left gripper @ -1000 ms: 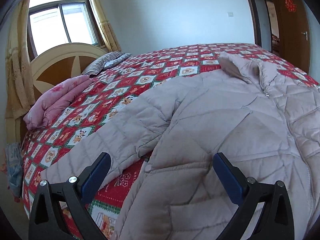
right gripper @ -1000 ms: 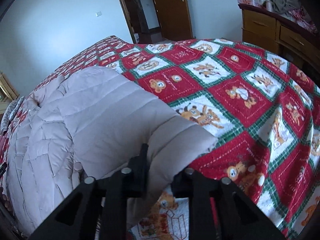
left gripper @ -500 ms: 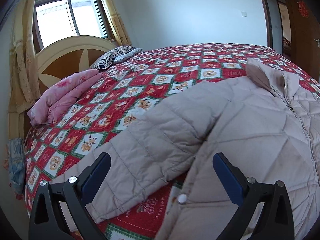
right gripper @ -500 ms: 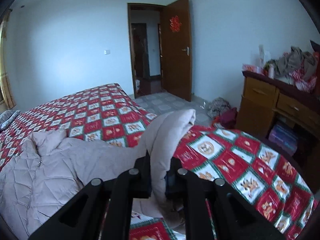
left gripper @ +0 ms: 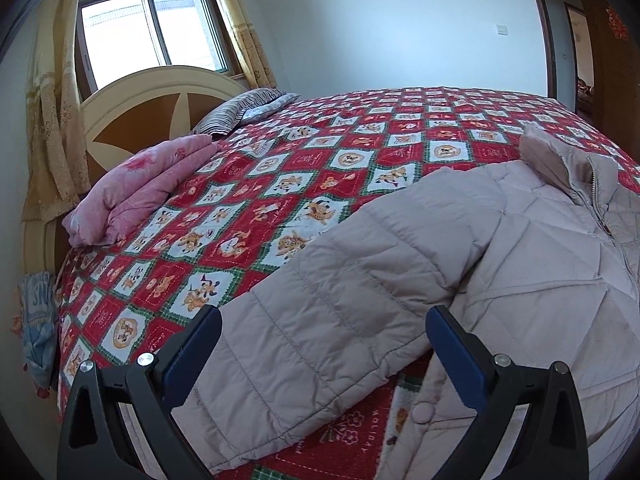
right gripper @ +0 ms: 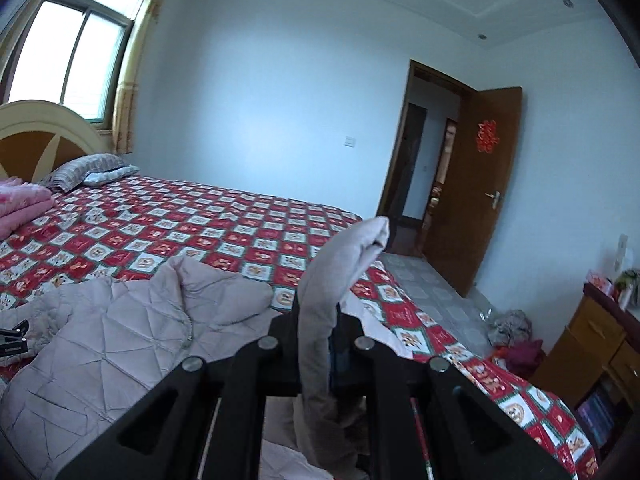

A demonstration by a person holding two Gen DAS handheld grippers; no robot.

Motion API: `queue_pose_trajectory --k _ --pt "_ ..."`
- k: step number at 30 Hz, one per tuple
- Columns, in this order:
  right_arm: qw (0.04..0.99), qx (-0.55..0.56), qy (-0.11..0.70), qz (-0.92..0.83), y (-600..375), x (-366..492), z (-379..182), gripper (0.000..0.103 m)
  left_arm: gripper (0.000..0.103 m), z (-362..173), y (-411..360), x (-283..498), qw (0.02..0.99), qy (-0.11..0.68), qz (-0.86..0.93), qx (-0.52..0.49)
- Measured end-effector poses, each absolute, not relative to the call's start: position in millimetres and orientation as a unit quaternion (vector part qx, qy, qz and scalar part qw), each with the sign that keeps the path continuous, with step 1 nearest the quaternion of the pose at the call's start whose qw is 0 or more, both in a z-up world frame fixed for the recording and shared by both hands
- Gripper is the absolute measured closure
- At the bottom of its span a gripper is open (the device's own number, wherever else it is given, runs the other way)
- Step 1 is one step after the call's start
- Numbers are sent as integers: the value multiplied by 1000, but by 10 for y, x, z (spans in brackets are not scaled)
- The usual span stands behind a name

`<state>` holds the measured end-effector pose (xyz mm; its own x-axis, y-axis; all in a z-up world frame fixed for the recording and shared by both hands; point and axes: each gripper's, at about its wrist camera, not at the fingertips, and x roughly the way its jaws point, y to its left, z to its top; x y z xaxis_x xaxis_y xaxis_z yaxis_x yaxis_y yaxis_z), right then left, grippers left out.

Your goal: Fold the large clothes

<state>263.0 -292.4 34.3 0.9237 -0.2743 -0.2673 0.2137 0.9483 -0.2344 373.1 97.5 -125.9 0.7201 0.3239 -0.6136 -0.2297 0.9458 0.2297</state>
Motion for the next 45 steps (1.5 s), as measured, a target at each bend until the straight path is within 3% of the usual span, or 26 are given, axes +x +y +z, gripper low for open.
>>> queue_pose_trajectory --k 13,26,27,29,30,31,39,45 --pt "958 -198 208 -3 -1552 3514 -363 93 1 -1339 1274 3695 921 348 164 56" --pt "942 -155 293 46 -1238 4050 -1135 91 1 -1352 1170 3728 921 344 166 78" --pt "943 -142 297 57 -1255 4069 -1153 85 1 -1341 1142 3736 921 344 165 79" --pt "941 -118 304 92 -1307 4059 -1138 62 1 -1296 1075 3745 922 342 162 81" --pt "942 -102 303 106 -1366 4006 -1094 35 1 -1259 1035 3747 923 341 161 83" --pt "947 -90 291 104 -1415 3948 -1047 21 1 -1222 986 3745 923 338 160 84" --pt "982 -21 185 -16 -2503 3452 -534 19 1 -776 135 3864 953 278 90 87" --pt "969 53 197 -139 -3508 3502 -568 18 1 -1015 -672 4208 955 254 73 131"
